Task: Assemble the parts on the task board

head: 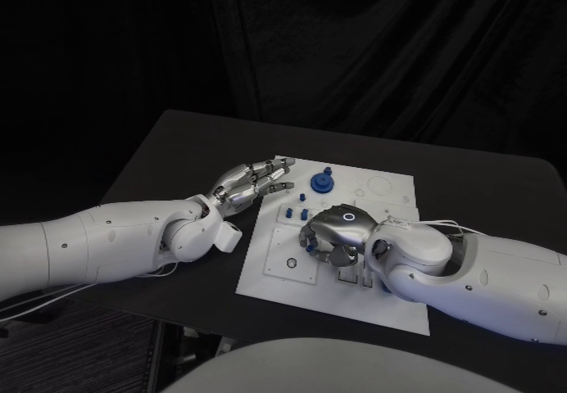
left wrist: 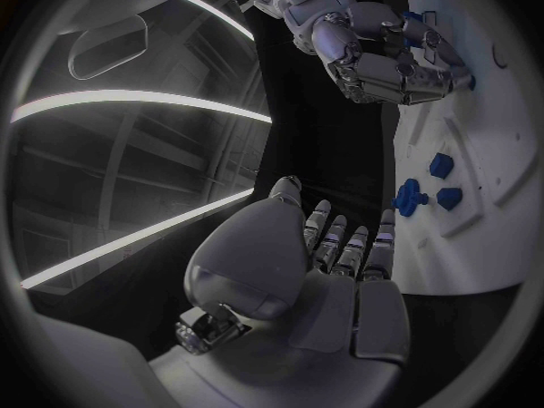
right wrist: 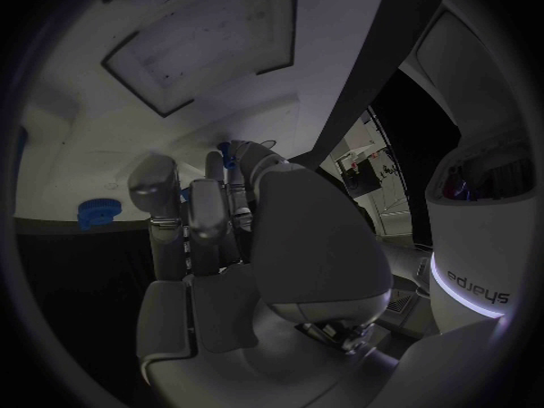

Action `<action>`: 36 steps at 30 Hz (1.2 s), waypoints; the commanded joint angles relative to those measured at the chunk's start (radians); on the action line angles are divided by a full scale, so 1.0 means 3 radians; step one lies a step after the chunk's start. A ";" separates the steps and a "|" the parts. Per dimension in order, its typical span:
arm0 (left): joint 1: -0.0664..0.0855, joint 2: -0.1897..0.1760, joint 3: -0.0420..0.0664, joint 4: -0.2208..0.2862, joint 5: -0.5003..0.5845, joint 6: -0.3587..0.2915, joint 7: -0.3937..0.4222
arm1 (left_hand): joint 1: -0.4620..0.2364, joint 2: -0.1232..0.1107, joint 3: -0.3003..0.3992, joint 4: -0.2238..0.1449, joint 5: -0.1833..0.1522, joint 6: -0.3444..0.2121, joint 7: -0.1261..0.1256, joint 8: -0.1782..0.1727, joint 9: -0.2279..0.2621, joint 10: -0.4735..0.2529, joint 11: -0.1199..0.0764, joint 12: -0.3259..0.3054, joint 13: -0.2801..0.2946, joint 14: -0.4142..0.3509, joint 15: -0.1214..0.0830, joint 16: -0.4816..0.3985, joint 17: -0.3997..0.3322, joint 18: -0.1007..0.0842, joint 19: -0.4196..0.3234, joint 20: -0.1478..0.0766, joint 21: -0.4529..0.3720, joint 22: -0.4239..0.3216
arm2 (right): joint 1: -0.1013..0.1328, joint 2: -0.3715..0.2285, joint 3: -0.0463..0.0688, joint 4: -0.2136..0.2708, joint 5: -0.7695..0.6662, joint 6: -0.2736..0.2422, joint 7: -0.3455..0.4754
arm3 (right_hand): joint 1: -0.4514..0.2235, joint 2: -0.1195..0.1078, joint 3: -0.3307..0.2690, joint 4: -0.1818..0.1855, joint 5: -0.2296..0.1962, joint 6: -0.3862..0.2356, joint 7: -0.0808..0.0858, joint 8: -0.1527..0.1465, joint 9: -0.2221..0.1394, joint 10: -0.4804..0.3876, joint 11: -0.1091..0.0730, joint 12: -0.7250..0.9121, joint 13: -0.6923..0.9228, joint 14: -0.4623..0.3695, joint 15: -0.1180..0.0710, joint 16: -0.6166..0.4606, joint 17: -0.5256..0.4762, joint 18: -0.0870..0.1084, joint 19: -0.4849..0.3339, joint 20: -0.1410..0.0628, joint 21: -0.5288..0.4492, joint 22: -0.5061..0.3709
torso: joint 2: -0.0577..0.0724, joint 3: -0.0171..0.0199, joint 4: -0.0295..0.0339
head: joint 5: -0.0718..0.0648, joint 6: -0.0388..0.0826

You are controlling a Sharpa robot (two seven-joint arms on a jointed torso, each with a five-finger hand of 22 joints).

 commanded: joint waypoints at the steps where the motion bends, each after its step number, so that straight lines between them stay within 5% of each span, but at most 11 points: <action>1: -0.0006 0.0008 0.0003 0.0004 0.0017 0.0047 0.0053 | 0.0033 -0.0006 0.0015 -0.0002 0.0013 -0.0004 0.0010 -0.0006 -0.0003 -0.0028 -0.0001 -0.0021 0.0000 -0.0004 0.0015 0.0019 0.0004 0.0034 0.0020 -0.0001 0.0000 -0.0004 | -0.0009 0.0006 -0.0002 -0.0002 -0.0023 0.0101 -0.0087 | -0.0062 -0.0031 -0.0016 0.0049 -0.0163 -0.0144 -0.0042 -0.0122 -0.0102 -0.0138 0.0043 -0.0053 -0.0012 -0.0055 0.0010 -0.0041 -0.0046 0.0015 -0.0062 0.0013 -0.0112 0.0330 | -0.0002 -0.0002 -0.0002 | 0.0002 0.0000; 6: -0.0009 0.0013 0.0003 0.0000 0.0017 0.0053 0.0051 | 0.0035 -0.0004 0.0017 -0.0003 0.0015 0.0004 0.0018 -0.0005 -0.0002 -0.0031 -0.0007 -0.0022 0.0000 -0.0005 0.0017 0.0019 0.0004 0.0033 0.0021 0.0000 0.0000 -0.0006 | -0.0010 0.0003 -0.0002 -0.0007 -0.0024 0.0135 -0.0118 | -0.0097 -0.0077 -0.0052 0.0099 -0.0276 -0.0252 -0.0108 -0.0227 -0.0244 -0.0391 0.0119 -0.0115 -0.0026 -0.0165 0.0054 -0.0126 -0.0152 0.0048 -0.0180 0.0050 -0.0353 0.0277 | -0.0002 -0.0003 0.0001 | 0.0006 0.0000; 13: -0.0018 0.0010 0.0003 -0.0003 0.0017 0.0063 0.0047 | 0.0039 -0.0002 0.0020 -0.0004 0.0017 0.0020 0.0030 -0.0001 0.0000 -0.0036 -0.0015 -0.0025 0.0000 -0.0005 0.0019 0.0019 0.0004 0.0031 0.0022 0.0000 -0.0001 -0.0009 | -0.0011 -0.0017 -0.0002 0.0002 -0.0024 0.0069 -0.0138 | -0.0118 -0.0090 -0.0095 0.0125 -0.0354 -0.0222 -0.0126 -0.0232 -0.0306 -0.0459 0.0134 -0.0092 -0.0016 -0.0207 0.0064 -0.0141 -0.0182 0.0061 -0.0220 0.0067 -0.0438 0.0262 | 0.0005 -0.0002 0.0001 | 0.0007 0.0000; 24: -0.0033 0.0007 0.0003 -0.0004 0.0017 0.0066 0.0040 | 0.0046 -0.0001 0.0025 -0.0010 0.0023 0.0029 0.0038 0.0001 0.0002 -0.0038 -0.0018 -0.0025 0.0000 -0.0003 0.0021 0.0021 0.0004 0.0029 0.0024 0.0001 0.0000 -0.0010 | 0.0017 -0.0154 0.0010 0.0099 -0.0023 -0.0294 -0.0078 | -0.0119 -0.0101 -0.0126 0.0138 -0.0365 -0.0184 -0.0147 -0.0228 -0.0346 -0.0516 0.0139 -0.0070 -0.0005 -0.0207 0.0059 -0.0120 -0.0172 0.0064 -0.0217 0.0070 -0.0449 0.0263 | 0.0007 0.0003 -0.0003 | 0.0014 0.0000; 27: -0.0036 0.0001 0.0003 -0.0004 0.0017 0.0053 0.0042 | 0.0050 0.0000 0.0027 -0.0013 0.0027 0.0034 0.0041 0.0002 0.0002 -0.0037 -0.0019 -0.0022 0.0001 -0.0003 0.0022 0.0021 0.0004 0.0028 0.0023 0.0001 -0.0001 -0.0014 | 0.0096 -0.0247 0.0017 0.0157 -0.0023 -0.0368 -0.0097 | -0.0140 -0.0103 -0.0147 0.0161 -0.0364 -0.0169 -0.0142 -0.0228 -0.0365 -0.0531 0.0138 -0.0057 -0.0002 -0.0193 0.0066 -0.0097 -0.0153 0.0057 -0.0195 0.0072 -0.0412 0.0273 | 0.0004 0.0003 -0.0003 | 0.0014 0.0000; 30: -0.0038 -0.0007 0.0003 0.0000 0.0017 0.0029 0.0046 | 0.0050 -0.0001 0.0027 -0.0014 0.0027 0.0041 0.0042 0.0003 0.0003 -0.0034 -0.0019 -0.0017 0.0002 -0.0005 0.0022 0.0020 0.0004 0.0028 0.0018 0.0001 -0.0003 -0.0023 | 0.0239 -0.0374 0.0021 0.0232 0.0000 -0.0399 -0.0139 | -0.0176 -0.0096 -0.0184 0.0217 -0.0355 -0.0125 -0.0062 -0.0228 -0.0414 -0.0515 0.0135 -0.0039 -0.0018 -0.0140 0.0092 -0.0036 -0.0106 0.0038 -0.0126 0.0090 -0.0317 0.0297 | 0.0002 0.0003 -0.0001 | -0.0003 0.0000; 32: -0.0039 -0.0015 0.0003 0.0004 0.0017 0.0013 0.0054 | 0.0052 -0.0004 0.0027 -0.0015 0.0030 0.0048 0.0042 0.0005 0.0004 -0.0032 -0.0017 -0.0014 0.0003 -0.0009 0.0021 0.0019 0.0003 0.0027 0.0010 0.0000 -0.0005 -0.0036 | 0.0340 -0.0467 0.0022 0.0285 0.0082 -0.0371 -0.0173 | -0.0179 -0.0098 -0.0200 0.0253 -0.0351 -0.0084 -0.0004 -0.0270 -0.0468 -0.0495 0.0136 -0.0072 -0.0065 -0.0113 0.0099 -0.0014 -0.0096 0.0032 -0.0084 0.0099 -0.0269 0.0309 | 0.0000 0.0004 -0.0001 | -0.0015 0.0000; 36: -0.0040 -0.0031 0.0003 0.0010 0.0013 -0.0036 0.0106 | 0.0053 -0.0018 0.0022 -0.0013 0.0035 0.0101 0.0043 0.0015 0.0011 0.0000 0.0003 0.0024 0.0009 -0.0023 -0.0031 0.0015 0.0001 0.0032 -0.0056 -0.0041 -0.0036 -0.0120 | 0.0496 -0.0655 0.0020 0.0380 0.0347 -0.0244 -0.0237 | -0.0169 -0.0090 -0.0243 0.0308 -0.0356 -0.0117 0.0027 -0.0423 -0.0617 -0.0506 0.0163 -0.0225 -0.0218 -0.0094 0.0118 0.0002 -0.0102 0.0025 -0.0049 0.0121 -0.0260 0.0314 | -0.0003 0.0003 -0.0002 | -0.0038 0.0000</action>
